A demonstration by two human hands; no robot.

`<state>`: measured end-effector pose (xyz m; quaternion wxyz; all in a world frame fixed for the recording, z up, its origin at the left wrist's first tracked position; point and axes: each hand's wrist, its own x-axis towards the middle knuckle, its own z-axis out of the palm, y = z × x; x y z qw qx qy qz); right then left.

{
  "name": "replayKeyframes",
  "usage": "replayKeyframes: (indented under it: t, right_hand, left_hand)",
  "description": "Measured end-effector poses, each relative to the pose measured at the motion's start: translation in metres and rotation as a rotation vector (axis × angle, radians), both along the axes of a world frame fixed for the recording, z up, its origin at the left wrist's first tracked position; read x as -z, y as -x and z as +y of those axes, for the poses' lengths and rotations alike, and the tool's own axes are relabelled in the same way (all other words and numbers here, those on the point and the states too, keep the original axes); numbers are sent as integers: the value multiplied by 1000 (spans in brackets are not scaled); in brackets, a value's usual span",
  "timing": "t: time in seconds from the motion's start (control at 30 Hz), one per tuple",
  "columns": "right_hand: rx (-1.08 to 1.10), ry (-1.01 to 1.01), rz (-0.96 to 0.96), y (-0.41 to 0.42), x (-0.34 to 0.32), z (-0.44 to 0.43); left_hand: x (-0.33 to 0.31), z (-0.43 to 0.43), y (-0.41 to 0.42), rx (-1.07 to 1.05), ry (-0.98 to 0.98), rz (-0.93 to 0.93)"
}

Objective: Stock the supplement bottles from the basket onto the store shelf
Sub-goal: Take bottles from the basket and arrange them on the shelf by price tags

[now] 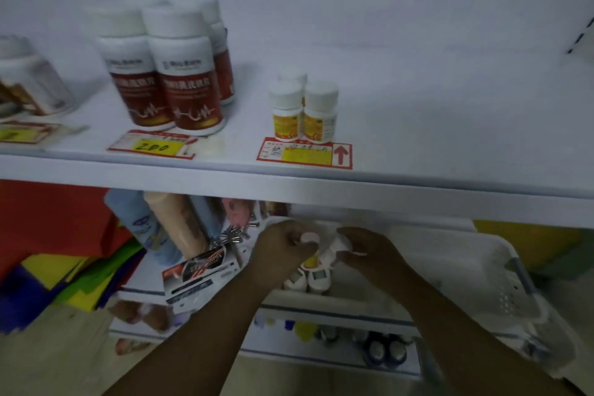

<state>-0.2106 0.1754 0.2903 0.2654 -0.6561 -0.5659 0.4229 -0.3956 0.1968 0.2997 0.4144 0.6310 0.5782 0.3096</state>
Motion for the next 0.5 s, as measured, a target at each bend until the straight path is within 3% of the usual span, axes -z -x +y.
replayKeyframes:
  t: [0.1,0.23,0.37,0.5]
  right_hand:
    - [89,15,479,28,-26,-35]
    - [92,4,869,69,-65,-81]
    - [-49,-64,977,96,-113,-115]
    - [-60,-163,949,117,-157,-147]
  left_hand:
    - [-34,-43,28,-129,76,-325]
    - [-77,-101,54,-152,128,-651]
    - [-121,-139,72,-123,95,-741]
    - [-156,-169,91,-42,25,-782]
